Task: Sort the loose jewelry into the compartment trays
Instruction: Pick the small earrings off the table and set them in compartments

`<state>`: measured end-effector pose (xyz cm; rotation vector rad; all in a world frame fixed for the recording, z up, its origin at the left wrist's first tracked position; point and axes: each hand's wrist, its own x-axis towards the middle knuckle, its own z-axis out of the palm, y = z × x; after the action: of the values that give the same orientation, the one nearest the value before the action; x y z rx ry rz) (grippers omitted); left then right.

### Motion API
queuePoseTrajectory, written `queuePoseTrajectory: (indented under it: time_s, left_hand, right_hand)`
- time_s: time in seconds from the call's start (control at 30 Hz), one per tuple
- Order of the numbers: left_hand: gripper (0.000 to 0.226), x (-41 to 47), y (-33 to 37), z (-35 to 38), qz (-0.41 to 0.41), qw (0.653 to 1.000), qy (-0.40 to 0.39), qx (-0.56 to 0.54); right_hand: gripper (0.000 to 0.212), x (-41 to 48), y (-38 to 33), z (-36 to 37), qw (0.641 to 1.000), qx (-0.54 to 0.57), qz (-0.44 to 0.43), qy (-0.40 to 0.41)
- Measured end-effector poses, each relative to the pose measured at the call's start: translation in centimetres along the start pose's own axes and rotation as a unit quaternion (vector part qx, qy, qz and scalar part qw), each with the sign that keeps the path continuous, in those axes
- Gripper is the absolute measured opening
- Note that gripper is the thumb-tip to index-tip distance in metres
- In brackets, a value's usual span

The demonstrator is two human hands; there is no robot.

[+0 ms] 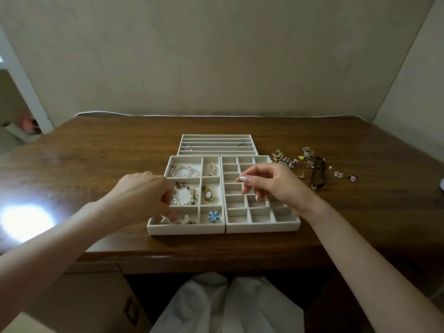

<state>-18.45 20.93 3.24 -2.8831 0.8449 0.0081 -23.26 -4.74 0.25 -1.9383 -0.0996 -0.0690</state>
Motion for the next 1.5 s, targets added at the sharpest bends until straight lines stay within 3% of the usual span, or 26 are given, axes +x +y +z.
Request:
queuePoseTrajectory:
  time_s: [0.13,0.33,0.47,0.67,0.8,0.97,1.17,1.27,1.33,1.5]
  left_hand:
    - [0.027,0.2,0.6,-0.3,0.04,0.994,-0.029,-0.093]
    - [0.022,0.8,1.4,0.5,0.052,0.993,-0.062,-0.087]
    - [0.019,0.9,1.6,0.9,0.064,0.997,-0.014,-0.042]
    - [0.018,1.5,1.0,0.2,0.055,0.989,-0.064,-0.117]
    - [0.016,2.6,1.2,-0.8,0.062,0.981,0.026,-0.182]
    - [0.009,6.5,4.1,-0.5,0.104,0.943,0.145,-0.281]
    - [0.018,12.8,7.5,0.2,0.149,0.913,0.21,-0.317]
    - [0.022,15.9,8.7,0.1,0.137,0.91,0.225,-0.321]
    - [0.022,17.8,9.1,0.1,0.124,0.91,0.225,-0.326]
    - [0.017,21.2,9.6,0.5,0.106,0.914,0.206,-0.333]
  right_hand:
    - [0.013,0.0,0.0,-0.3,1.0,0.013,-0.003,0.013]
    - [0.014,-0.3,0.2,-0.7,0.999,0.019,-0.001,0.026]
    - [0.01,-0.4,0.4,-0.8,0.999,0.02,0.0,0.031]
    - [0.013,-0.4,0.5,-1.4,0.999,0.019,-0.002,0.039]
    - [0.014,-0.3,0.7,-2.4,0.998,0.024,-0.004,0.062]
    - [0.012,0.1,1.6,-3.4,0.996,-0.012,0.01,0.092]
    - [0.012,2.1,3.6,-7.5,0.961,-0.115,0.025,0.251]
    - [0.016,4.2,4.5,-9.6,0.942,-0.17,0.03,0.289]
    - [0.019,6.0,4.7,-10.5,0.937,-0.221,0.032,0.27]
    - [0.025,10.8,5.4,-10.2,0.921,-0.359,0.093,0.119]
